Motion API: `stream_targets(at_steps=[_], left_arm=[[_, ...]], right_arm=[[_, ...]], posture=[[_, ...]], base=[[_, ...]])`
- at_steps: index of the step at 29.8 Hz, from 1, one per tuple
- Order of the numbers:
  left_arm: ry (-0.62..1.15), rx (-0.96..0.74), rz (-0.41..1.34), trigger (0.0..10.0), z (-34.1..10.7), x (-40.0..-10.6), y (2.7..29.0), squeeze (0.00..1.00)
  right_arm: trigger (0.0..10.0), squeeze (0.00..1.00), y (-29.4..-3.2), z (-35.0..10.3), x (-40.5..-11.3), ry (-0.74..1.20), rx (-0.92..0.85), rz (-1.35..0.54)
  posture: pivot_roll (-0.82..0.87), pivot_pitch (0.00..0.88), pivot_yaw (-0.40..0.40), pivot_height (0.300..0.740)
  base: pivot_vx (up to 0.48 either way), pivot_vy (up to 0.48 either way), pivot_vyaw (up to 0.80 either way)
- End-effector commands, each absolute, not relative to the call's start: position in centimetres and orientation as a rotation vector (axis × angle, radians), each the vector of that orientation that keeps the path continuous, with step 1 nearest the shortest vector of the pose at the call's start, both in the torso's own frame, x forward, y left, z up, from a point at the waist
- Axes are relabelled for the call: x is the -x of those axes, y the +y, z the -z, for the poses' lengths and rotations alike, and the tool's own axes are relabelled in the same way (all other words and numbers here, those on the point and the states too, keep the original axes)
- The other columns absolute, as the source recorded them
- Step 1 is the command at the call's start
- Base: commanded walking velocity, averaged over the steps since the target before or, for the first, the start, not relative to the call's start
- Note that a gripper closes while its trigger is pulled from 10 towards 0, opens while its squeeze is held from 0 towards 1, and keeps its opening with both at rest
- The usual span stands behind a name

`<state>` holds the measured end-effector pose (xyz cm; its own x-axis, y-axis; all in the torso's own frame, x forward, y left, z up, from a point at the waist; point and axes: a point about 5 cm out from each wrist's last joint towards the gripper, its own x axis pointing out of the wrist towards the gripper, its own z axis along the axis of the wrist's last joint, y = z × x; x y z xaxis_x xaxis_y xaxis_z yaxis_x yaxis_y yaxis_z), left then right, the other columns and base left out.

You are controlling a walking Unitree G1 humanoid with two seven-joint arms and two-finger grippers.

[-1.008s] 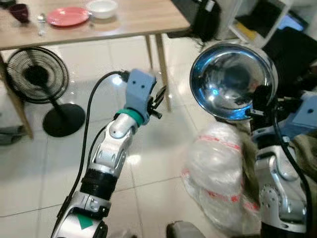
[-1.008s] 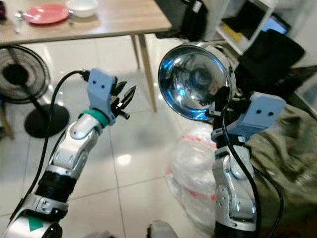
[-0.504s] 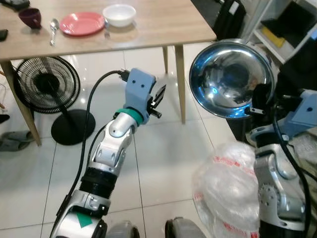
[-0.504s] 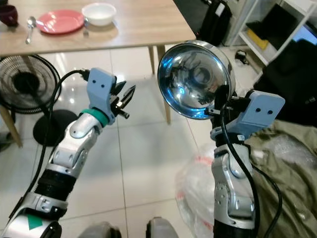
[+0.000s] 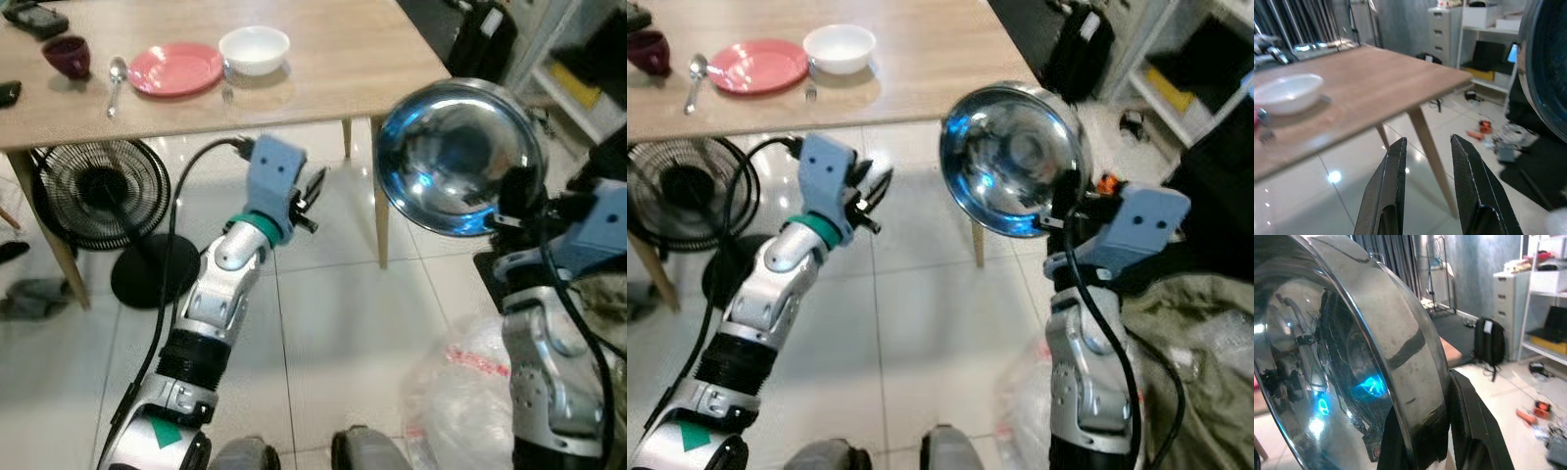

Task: Setting the table

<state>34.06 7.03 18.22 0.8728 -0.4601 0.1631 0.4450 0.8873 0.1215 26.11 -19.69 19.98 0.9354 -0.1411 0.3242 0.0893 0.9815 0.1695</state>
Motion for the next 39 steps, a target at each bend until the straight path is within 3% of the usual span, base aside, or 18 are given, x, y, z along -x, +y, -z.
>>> stream_targets(at_steps=[1, 26, 39], left_arm=[[-0.161, -0.097, 0.455, 10.0, -17.4, -34.1, 7.6, 0.0], [-0.151, -0.103, 0.451, 10.0, -17.3, -34.2, 7.6, 0.0], [-0.167, -0.129, 0.466, 10.0, -17.4, -34.1, 7.4, 0.0]], right_arm=[[10.0, 0.0, -19.4, -20.3, -26.0, -0.364, -0.154, 0.108], [10.0, 0.0, -19.5, -20.3, -26.0, -0.368, -0.162, 0.117], [10.0, 0.0, -21.8, -22.0, -25.6, -0.477, -0.227, 0.248]], posture=[[-0.05, 0.0, 0.062, 0.74], [-0.05, 0.0, 0.065, 0.74], [-0.05, 0.0, 0.065, 0.74]], base=[[0.48, 0.0, 0.0], [0.471, 0.0, 0.0], [0.432, 0.0, 0.0]])
